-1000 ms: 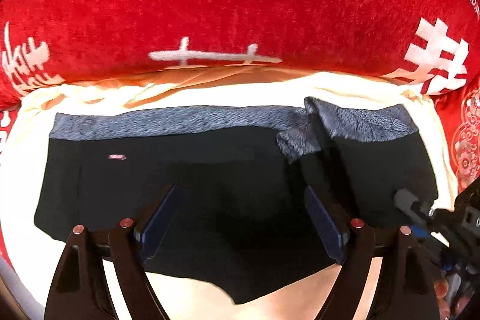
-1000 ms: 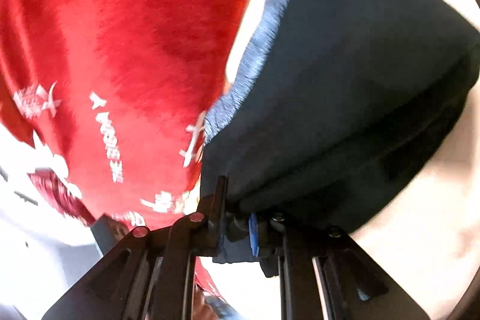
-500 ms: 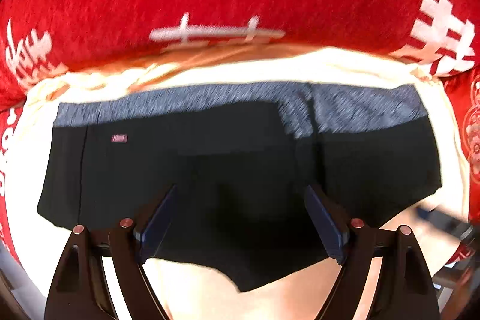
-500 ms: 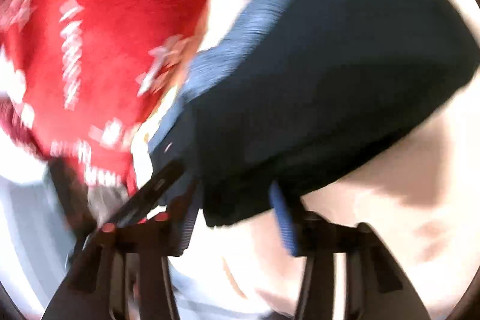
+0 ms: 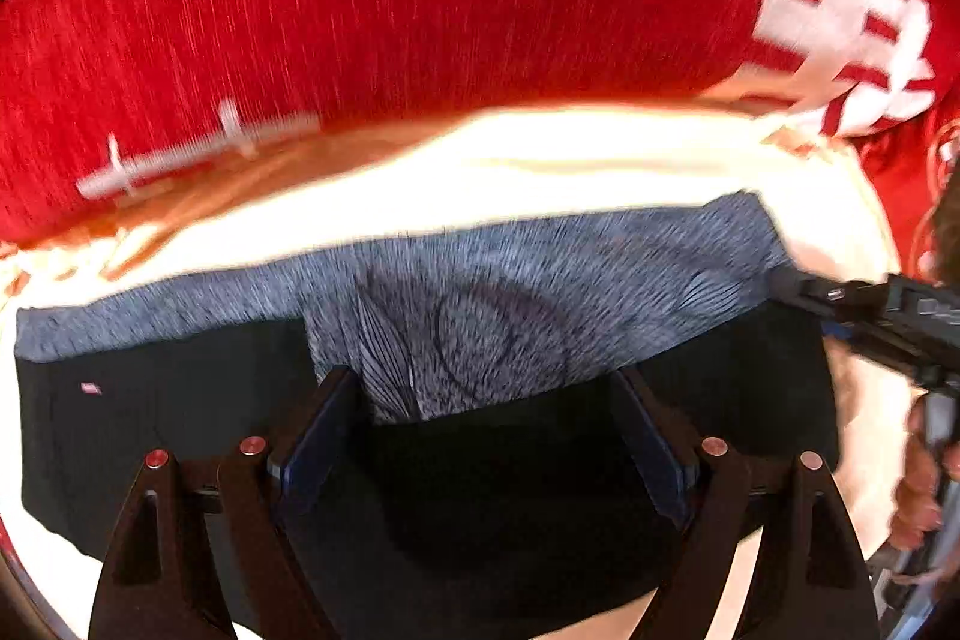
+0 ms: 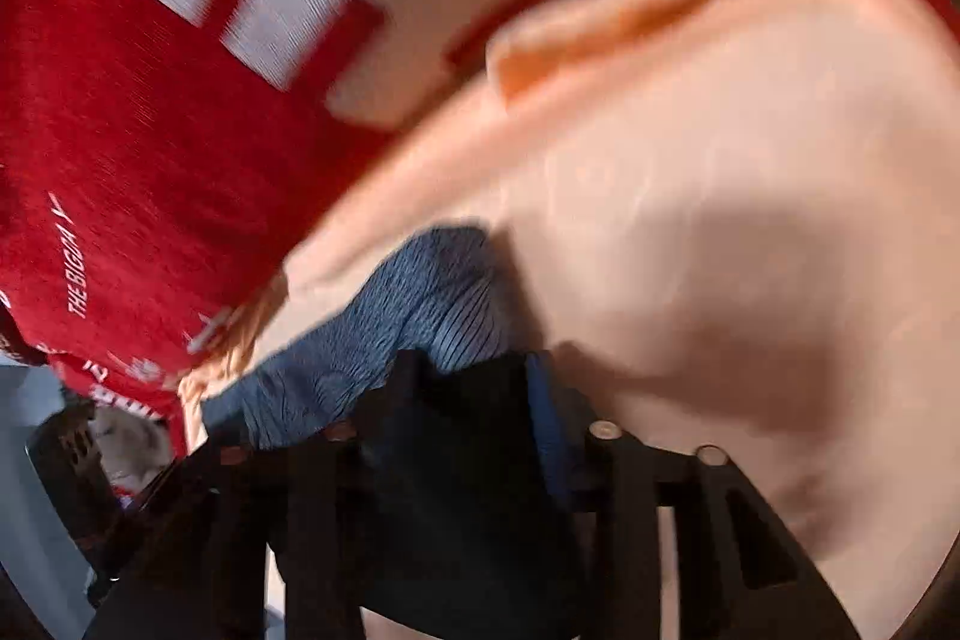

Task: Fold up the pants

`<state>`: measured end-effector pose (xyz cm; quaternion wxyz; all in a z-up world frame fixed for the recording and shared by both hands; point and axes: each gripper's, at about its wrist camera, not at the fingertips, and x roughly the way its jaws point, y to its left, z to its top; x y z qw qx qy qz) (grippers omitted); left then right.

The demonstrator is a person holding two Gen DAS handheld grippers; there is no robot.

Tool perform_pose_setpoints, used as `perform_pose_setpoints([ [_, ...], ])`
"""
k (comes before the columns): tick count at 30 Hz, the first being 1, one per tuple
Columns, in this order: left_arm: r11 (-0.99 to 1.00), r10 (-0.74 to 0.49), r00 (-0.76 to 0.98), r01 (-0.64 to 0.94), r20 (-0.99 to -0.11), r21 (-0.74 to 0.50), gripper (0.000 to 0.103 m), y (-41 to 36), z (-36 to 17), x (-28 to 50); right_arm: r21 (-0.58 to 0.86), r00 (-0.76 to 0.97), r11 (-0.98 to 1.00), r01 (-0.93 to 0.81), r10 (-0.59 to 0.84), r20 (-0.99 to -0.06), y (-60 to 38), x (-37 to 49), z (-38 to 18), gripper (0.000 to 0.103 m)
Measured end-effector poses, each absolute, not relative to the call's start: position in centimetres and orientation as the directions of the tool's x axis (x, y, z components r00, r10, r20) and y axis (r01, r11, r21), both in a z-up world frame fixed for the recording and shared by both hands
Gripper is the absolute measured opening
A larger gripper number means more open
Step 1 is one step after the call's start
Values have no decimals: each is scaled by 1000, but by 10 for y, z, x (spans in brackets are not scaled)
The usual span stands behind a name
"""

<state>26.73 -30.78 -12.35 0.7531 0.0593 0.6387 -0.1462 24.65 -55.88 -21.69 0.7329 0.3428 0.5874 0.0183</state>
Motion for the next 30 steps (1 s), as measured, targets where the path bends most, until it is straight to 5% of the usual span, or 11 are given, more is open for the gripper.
perform_pose_setpoints([
  [3,948,-96,135,314,-986,-50,97,-304,-138,259,472,269,817,331,398,-877,-556,242,-215,38],
  [12,962,-69,92,270,-993,-42,97,-278,-125,248,202,193,960,195,164,-967,-520,235,-190,54],
  [19,975,-15,100,222,-995,8,103,-262,-116,230,187,169,961,203,153,-974,-523,187,-172,70],
  [30,986,-27,69,168,-997,-15,102,-246,-102,195,208,146,961,182,183,-972,-493,159,-164,81],
])
